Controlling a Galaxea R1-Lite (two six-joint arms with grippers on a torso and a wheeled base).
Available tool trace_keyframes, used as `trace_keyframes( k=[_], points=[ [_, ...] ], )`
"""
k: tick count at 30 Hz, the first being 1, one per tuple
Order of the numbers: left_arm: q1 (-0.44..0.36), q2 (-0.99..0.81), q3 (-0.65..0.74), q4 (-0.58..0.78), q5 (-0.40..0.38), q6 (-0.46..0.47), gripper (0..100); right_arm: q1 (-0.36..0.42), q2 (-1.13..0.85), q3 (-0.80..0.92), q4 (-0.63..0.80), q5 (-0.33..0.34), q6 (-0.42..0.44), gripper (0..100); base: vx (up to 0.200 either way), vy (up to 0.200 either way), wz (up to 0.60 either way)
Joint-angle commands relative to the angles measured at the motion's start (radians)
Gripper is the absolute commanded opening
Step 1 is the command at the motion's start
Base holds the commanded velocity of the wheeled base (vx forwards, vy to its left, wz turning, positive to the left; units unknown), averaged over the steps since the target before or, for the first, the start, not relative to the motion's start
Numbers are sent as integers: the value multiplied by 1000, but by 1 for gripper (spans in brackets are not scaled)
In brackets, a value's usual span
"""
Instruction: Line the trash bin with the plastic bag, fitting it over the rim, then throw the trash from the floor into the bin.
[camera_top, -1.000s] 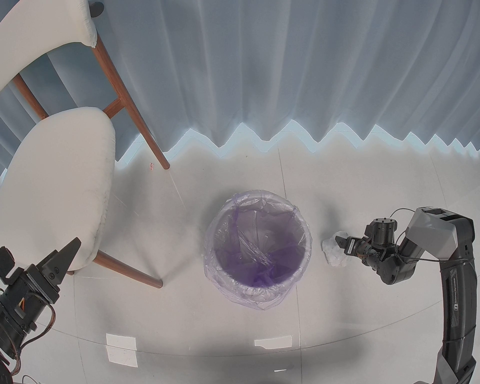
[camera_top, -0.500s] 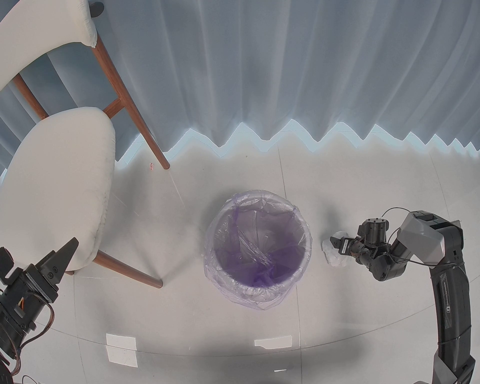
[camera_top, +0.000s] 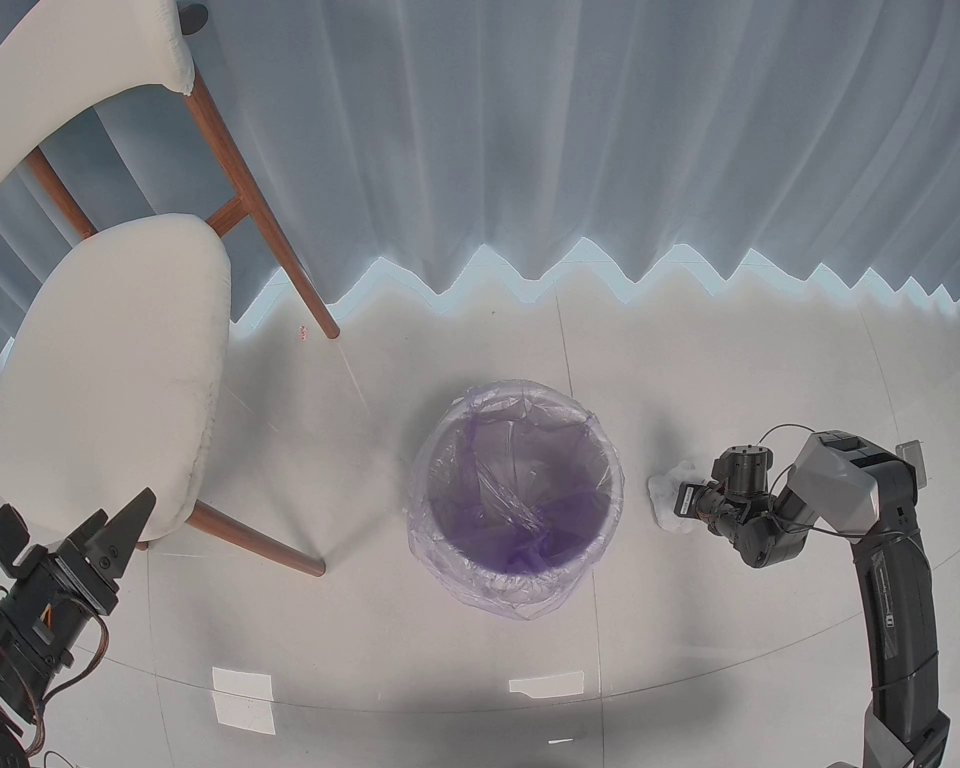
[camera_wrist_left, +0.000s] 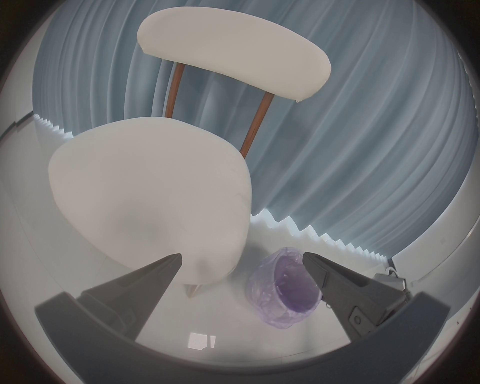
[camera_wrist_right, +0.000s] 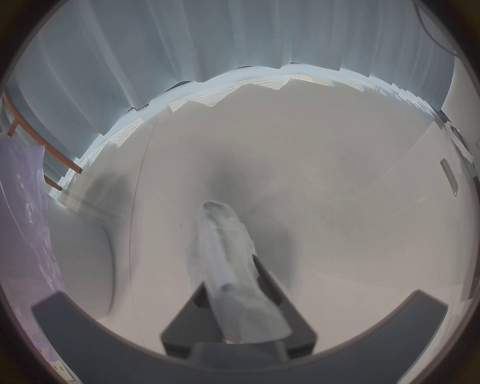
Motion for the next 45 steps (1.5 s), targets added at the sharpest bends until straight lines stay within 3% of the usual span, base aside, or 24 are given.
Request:
trace_keyframes(
  k=[1,9,16,20,24,32,37,43,45],
  points=[
    [22,-8,34,-3,-2,31,100,0,0,8,-32,-2,2,0,0,0,0],
    [29,-36,46,5,-28,37,100,-1,-177,180,-61,0,5,0,0,0,0],
    [78,-54,84,33,-31,106,100,0,-384,501,-242,0,-2,0,0,0,0],
    [108,-123,84,102,-31,159,100,9,-546,754,-423,0,-9,0,0,0,0],
    [135,-149,84,157,-31,173,100,14,-678,938,-490,0,-25,0,0,0,0],
    [128,-222,84,171,-31,178,100,15,-839,1177,-673,-2,-55,0,0,0,0],
    [78,-455,84,336,-70,178,100,46,-984,1262,-671,-2,-59,0,0,0,0],
    [52,-838,84,685,-96,216,100,46,-1151,1329,-670,-3,-62,0,0,0,0],
    [52,-900,84,789,-91,267,100,45,-1197,1354,-670,-2,-62,0,0,0,0]
  ],
)
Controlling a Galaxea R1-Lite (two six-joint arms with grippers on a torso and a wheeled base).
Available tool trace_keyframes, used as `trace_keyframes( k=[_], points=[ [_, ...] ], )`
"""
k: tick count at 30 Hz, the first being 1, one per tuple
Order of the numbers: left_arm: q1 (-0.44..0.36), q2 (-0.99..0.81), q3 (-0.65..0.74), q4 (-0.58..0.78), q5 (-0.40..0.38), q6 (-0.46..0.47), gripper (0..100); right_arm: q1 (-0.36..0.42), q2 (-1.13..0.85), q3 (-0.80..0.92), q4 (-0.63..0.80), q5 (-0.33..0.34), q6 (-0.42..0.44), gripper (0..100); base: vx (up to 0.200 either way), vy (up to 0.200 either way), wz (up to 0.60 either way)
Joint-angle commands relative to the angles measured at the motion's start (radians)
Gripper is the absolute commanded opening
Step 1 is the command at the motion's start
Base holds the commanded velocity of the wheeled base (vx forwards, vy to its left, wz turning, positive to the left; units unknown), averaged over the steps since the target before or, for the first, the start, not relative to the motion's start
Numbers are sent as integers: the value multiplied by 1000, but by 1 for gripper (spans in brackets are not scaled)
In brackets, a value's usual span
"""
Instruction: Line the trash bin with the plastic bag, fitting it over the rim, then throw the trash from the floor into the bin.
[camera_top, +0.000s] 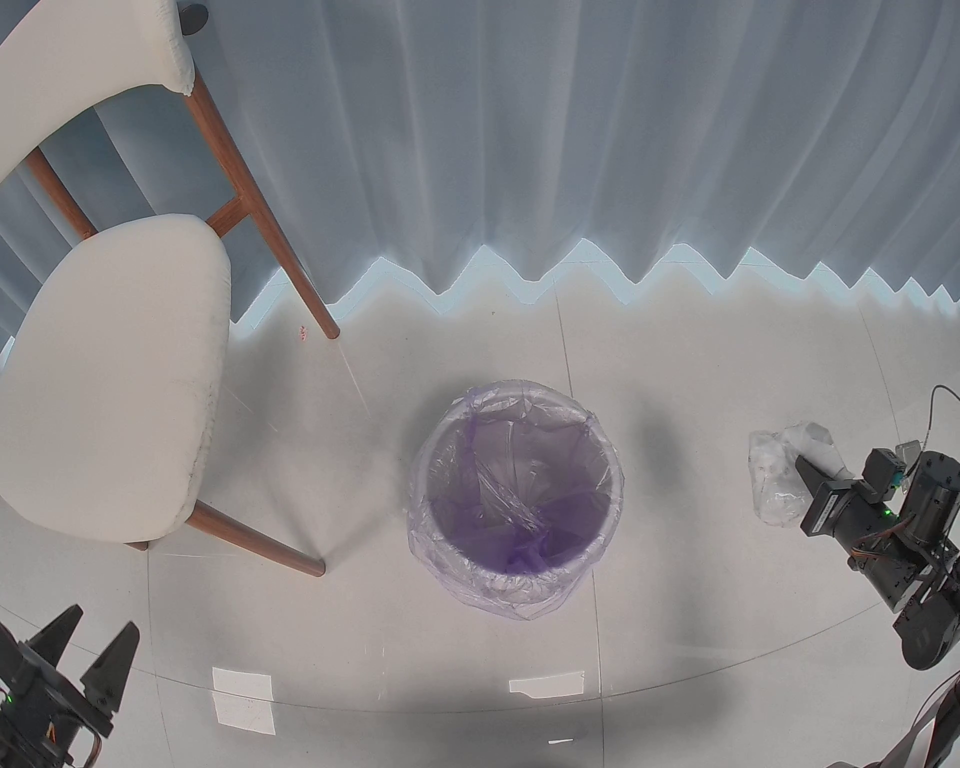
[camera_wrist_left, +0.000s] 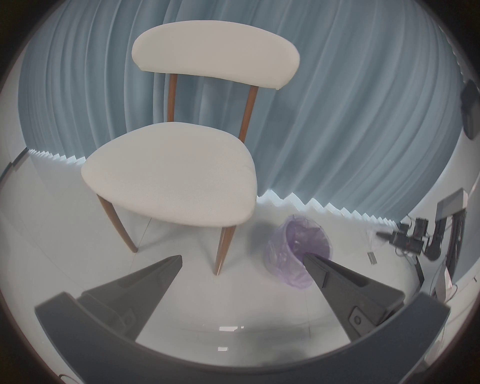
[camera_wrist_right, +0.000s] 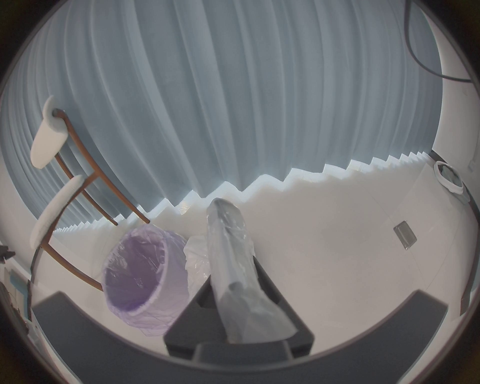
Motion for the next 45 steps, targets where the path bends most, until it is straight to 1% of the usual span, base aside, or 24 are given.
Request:
trace_keyframes(
  k=[1,6,8,10,11,12,13,14,16,17,19,21,22,27,32,33,34,35,36,37,39,42,44,45],
  points=[
    [-33,-407,17,308,-17,93,100,10,-275,114,-7,0,-8,0,0,0,0],
    [-33,-399,17,300,9,107,100,7,-331,114,16,2,-11,0,0,0,0],
    [-32,-399,17,299,41,108,100,13,-334,114,22,8,-23,0,0,0,0],
    [-32,-399,17,296,160,94,100,16,-336,114,23,36,-34,0,0,0,0],
    [-32,-399,17,296,193,90,100,16,-334,114,23,43,-34,0,0,0,0],
    [-33,-399,17,306,302,53,100,17,-331,114,23,59,-31,0,0,0,0],
    [-33,-399,17,311,348,30,100,17,-328,114,22,60,-26,0,0,0,0],
    [-33,-401,17,311,372,22,100,19,-324,109,23,62,-25,0,0,0,0],
    [-33,-401,17,309,372,25,100,25,-317,103,23,65,-25,0,0,0,0],
    [-33,-401,17,309,366,41,100,50,-299,94,22,65,-23,0,0,0,0],
    [-35,-399,17,311,328,71,100,66,-287,96,22,65,-25,0,0,0,0],
    [-35,-398,17,315,157,94,100,103,-262,93,22,63,-31,0,0,0,0],
    [-35,-398,17,315,121,107,100,120,-250,91,19,63,-32,0,0,0,0],
    [-35,-398,16,325,68,180,100,137,-187,56,17,63,-69,0,0,0,0],
    [-35,-398,17,322,81,159,100,137,-130,19,19,59,-88,0,0,0,0],
    [-35,-399,17,322,107,128,100,137,-130,24,20,59,-94,0,0,0,0],
    [-33,-398,17,322,111,124,100,137,-130,25,20,59,-94,0,0,0,0],
    [-33,-399,17,319,165,79,100,137,-133,31,20,60,-103,0,0,0,0],
    [-33,-399,17,317,170,76,100,137,-133,31,20,60,-105,0,0,0,0],
    [-33,-401,17,317,213,47,100,137,-140,40,22,60,-121,0,0,0,0],
    [-33,-401,17,312,236,33,100,137,-158,62,22,60,-132,0,0,0,0],
    [-33,-401,17,314,217,73,100,137,-181,94,22,62,-134,0,0,0,0],
    [-35,-399,17,319,154,122,100,137,-196,103,23,62,-132,0,0,0,0],
    [-35,-398,17,319,144,130,100,137,-198,103,23,62,-132,0,0,0,0]
  ],
)
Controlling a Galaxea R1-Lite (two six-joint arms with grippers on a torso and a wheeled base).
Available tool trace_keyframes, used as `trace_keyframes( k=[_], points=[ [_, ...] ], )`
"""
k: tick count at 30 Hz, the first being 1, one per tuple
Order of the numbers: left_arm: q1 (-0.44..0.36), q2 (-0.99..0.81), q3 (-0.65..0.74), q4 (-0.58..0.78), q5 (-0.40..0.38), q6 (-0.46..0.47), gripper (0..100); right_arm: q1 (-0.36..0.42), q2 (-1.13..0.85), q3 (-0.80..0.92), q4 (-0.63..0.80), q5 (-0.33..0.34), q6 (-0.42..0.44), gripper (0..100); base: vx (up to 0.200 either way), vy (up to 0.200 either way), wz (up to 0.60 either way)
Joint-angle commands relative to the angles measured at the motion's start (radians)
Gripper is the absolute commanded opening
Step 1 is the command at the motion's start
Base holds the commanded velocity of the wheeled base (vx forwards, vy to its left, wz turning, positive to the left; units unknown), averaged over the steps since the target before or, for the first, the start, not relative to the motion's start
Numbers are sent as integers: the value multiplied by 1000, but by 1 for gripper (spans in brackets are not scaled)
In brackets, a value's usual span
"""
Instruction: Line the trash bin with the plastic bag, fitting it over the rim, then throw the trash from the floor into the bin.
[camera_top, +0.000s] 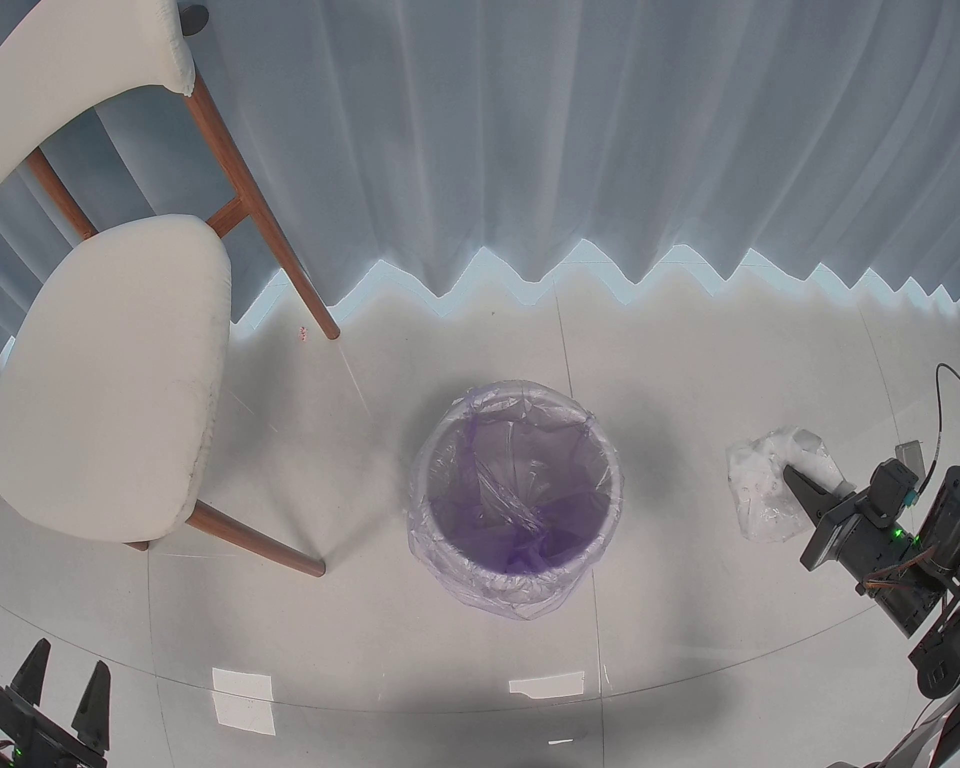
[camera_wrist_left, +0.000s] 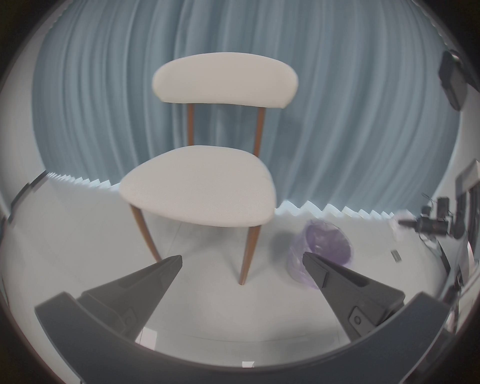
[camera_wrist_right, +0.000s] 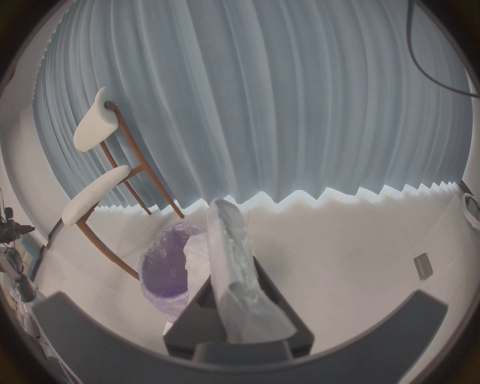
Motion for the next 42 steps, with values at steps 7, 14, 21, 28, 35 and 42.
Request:
trace_keyframes(
  k=[7,14,21,28,35,42],
  points=[
    [-35,10,18,21,-155,172,100,-6,-75,34,4,-2,4,0,0,0,0],
    [-16,8,18,42,-116,122,100,-58,-128,34,33,-7,4,0,0,0,0],
    [128,-82,18,41,-116,133,100,-62,-98,31,33,-4,-1,0,0,0,0],
    [125,-82,18,42,-125,143,100,-25,-58,1,33,-2,-2,0,0,0,0],
    [123,-82,18,45,-125,145,100,37,43,-140,38,-10,1,0,0,0,0],
    [125,-82,18,44,-125,148,100,125,168,-232,35,-8,5,0,0,0,0]
  ],
)
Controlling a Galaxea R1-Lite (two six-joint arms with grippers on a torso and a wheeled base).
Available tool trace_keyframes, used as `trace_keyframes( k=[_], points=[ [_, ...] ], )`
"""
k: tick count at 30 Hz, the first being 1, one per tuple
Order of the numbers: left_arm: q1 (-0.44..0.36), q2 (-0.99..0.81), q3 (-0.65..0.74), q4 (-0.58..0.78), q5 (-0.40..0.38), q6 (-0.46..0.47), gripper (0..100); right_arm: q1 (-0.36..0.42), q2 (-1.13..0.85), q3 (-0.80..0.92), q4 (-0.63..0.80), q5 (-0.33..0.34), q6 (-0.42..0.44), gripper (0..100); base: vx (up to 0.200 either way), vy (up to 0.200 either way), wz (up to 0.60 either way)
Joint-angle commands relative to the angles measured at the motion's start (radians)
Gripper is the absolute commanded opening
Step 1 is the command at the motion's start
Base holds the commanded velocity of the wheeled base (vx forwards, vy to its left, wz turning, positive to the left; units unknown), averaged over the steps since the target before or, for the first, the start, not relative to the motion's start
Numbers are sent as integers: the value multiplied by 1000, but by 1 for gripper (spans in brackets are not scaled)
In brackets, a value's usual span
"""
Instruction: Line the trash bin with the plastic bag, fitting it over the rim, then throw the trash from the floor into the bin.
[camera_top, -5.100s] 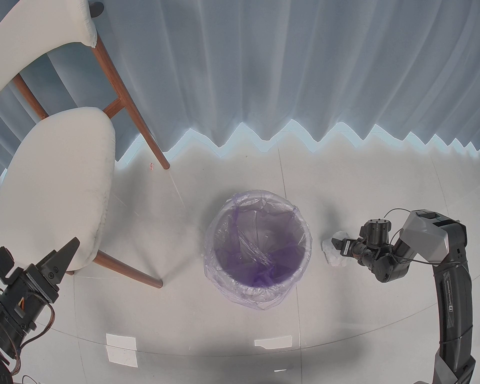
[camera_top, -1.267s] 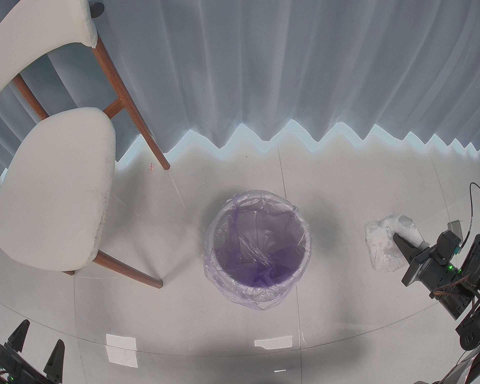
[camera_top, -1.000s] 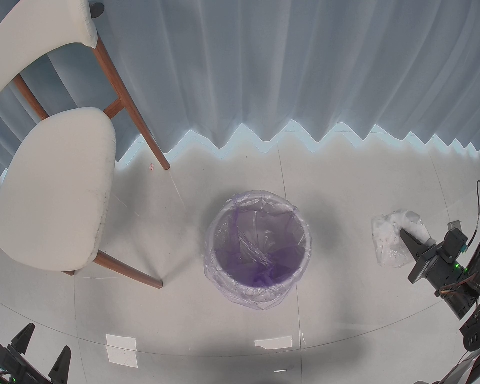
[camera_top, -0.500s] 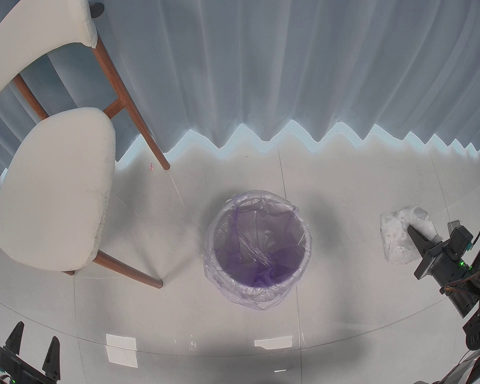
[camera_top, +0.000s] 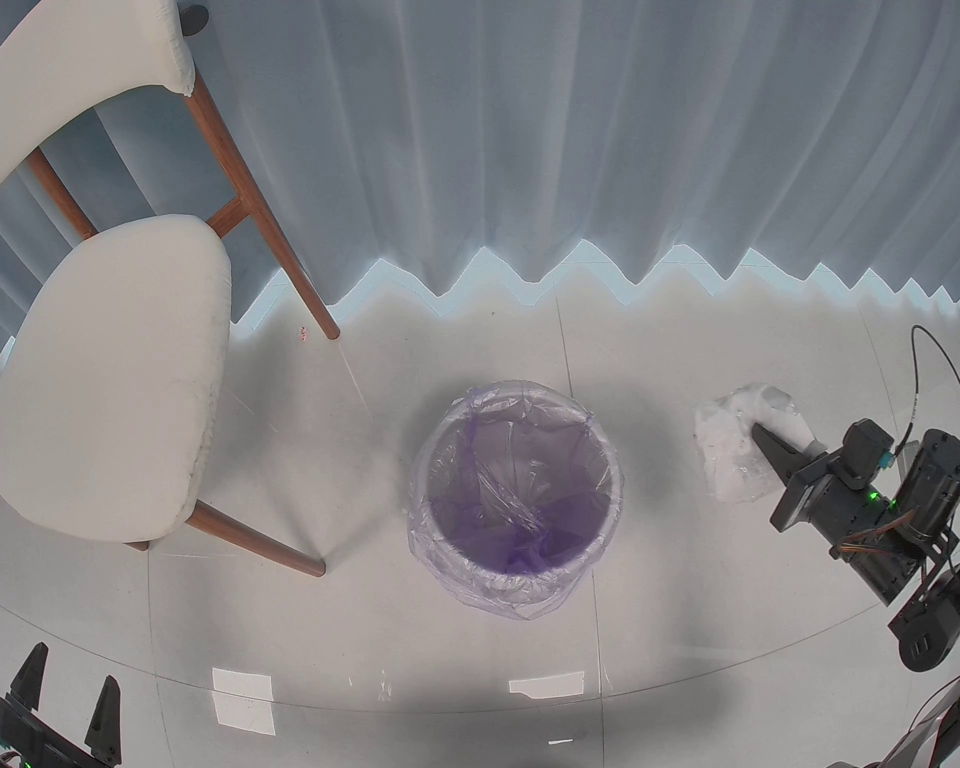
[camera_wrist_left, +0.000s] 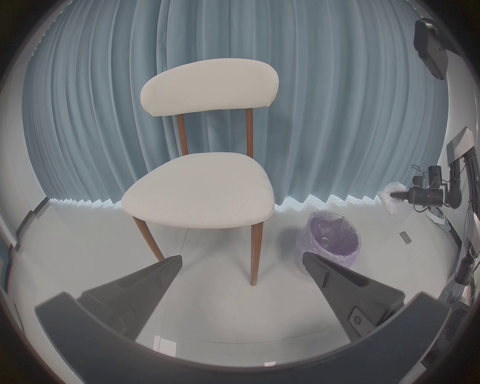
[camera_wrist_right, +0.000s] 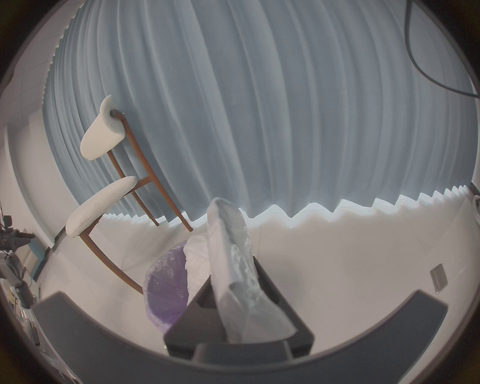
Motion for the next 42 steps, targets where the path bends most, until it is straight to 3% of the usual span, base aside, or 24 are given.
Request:
trace_keyframes(
  k=[1,8,18,42],
  points=[
    [1,-18,18,-2,0,7,100,83,161,-108,-4,1,3,0,0,0,0],
    [1,-18,18,-2,0,8,100,159,349,-283,-7,-7,4,0,0,0,0],
    [1,-18,18,-2,0,8,100,188,571,-544,-6,-96,54,0,0,0,0],
    [1,-18,18,-2,0,7,100,259,750,-701,-7,-121,81,0,0,0,0]
  ],
)
